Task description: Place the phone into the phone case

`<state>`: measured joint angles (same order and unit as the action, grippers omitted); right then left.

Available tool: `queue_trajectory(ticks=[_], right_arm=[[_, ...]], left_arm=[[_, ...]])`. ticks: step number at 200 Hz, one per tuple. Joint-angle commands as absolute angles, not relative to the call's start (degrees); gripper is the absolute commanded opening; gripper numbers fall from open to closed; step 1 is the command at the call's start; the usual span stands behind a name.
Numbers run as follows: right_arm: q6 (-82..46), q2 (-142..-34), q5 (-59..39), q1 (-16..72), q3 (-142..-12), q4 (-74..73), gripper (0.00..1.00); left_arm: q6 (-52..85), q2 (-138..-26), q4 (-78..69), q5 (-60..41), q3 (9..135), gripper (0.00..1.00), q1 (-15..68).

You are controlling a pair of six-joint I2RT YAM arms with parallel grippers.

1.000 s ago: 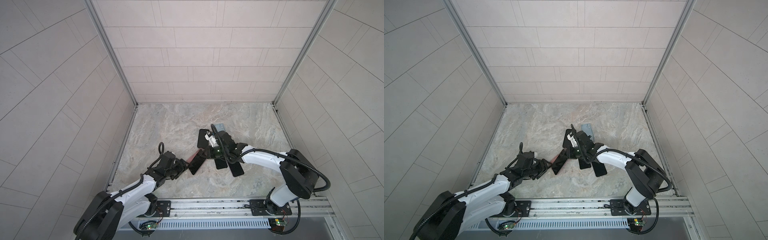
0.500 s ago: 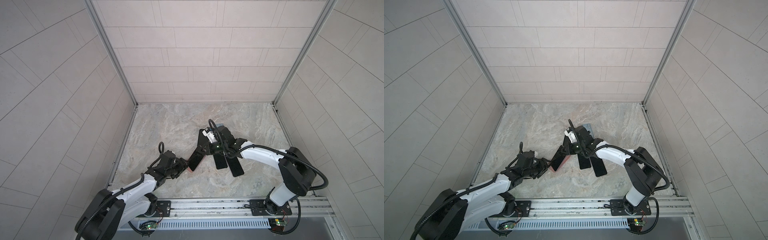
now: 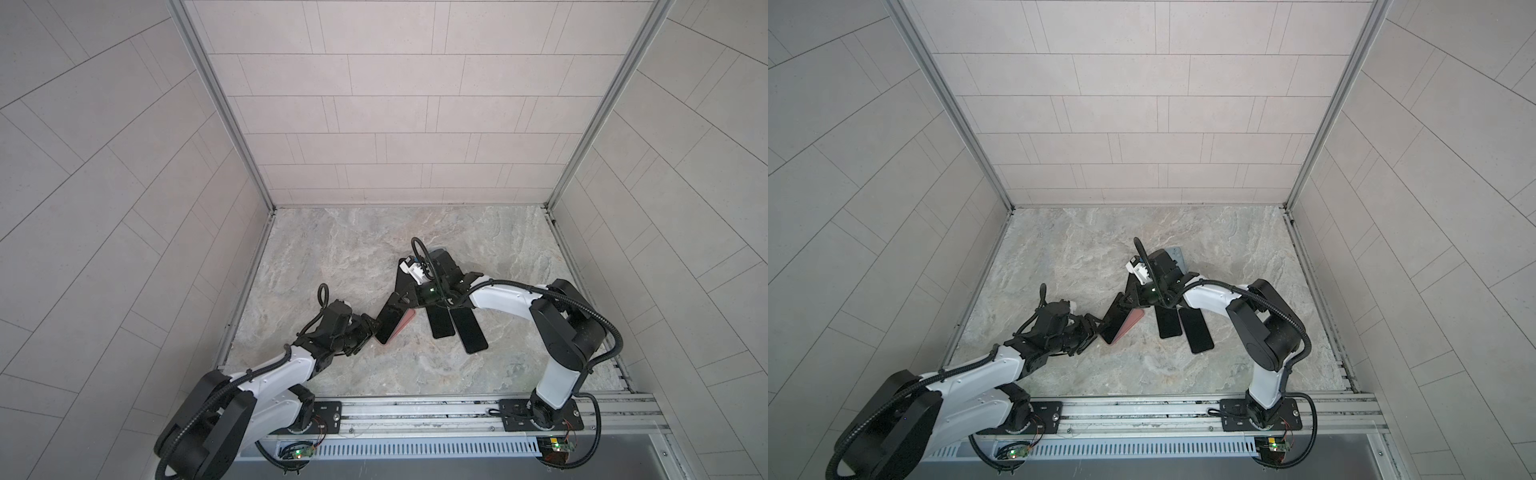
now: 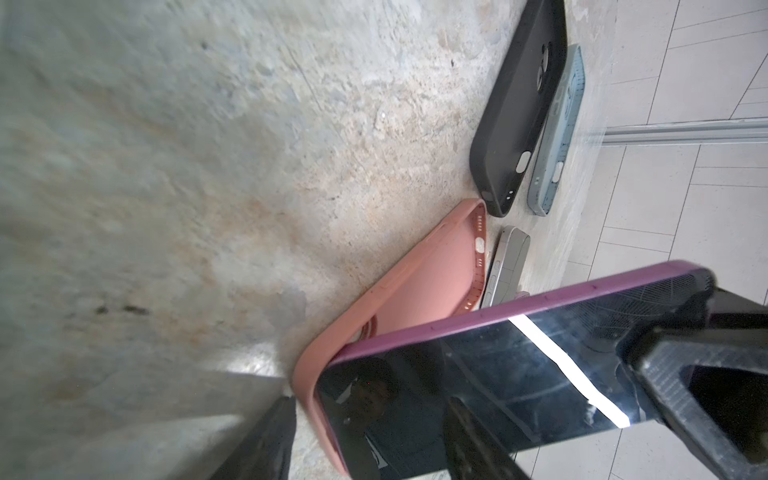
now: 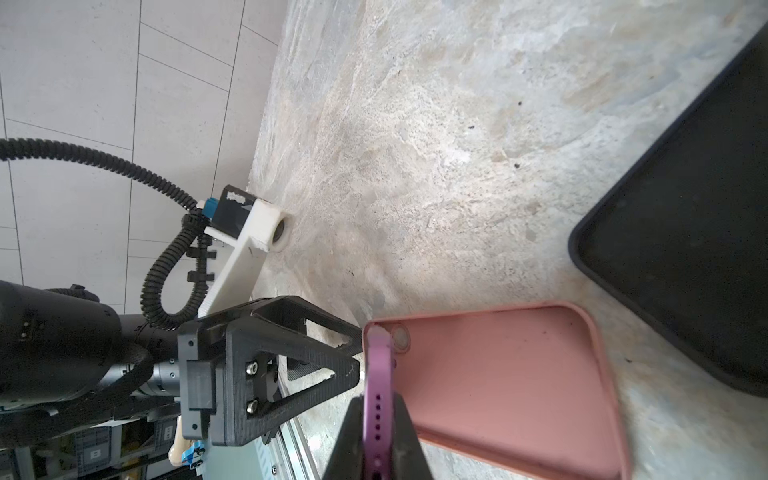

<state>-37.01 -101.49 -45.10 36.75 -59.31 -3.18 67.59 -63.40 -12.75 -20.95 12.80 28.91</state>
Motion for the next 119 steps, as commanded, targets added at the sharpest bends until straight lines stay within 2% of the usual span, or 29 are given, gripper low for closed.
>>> queue_trajectory(ticks=[1, 45, 119], right_arm=[[-35.6, -100.7, -47.2, 37.2, -57.5, -4.9, 0.00], [-41.6, -95.8, -40.8, 37.5, -49.2, -12.0, 0.00], [-59.6, -85.7, -10.7, 46.1, -33.4, -19.2, 0.00]], left_arm=[[68.9, -65.4, -16.9, -21.0, 13.0, 0.64, 29.1], [69.3, -70.9, -22.3, -21.6, 14.8, 0.64, 29.0], [69.7, -84.9, -32.3, -25.9, 22.4, 0.63, 28.2]])
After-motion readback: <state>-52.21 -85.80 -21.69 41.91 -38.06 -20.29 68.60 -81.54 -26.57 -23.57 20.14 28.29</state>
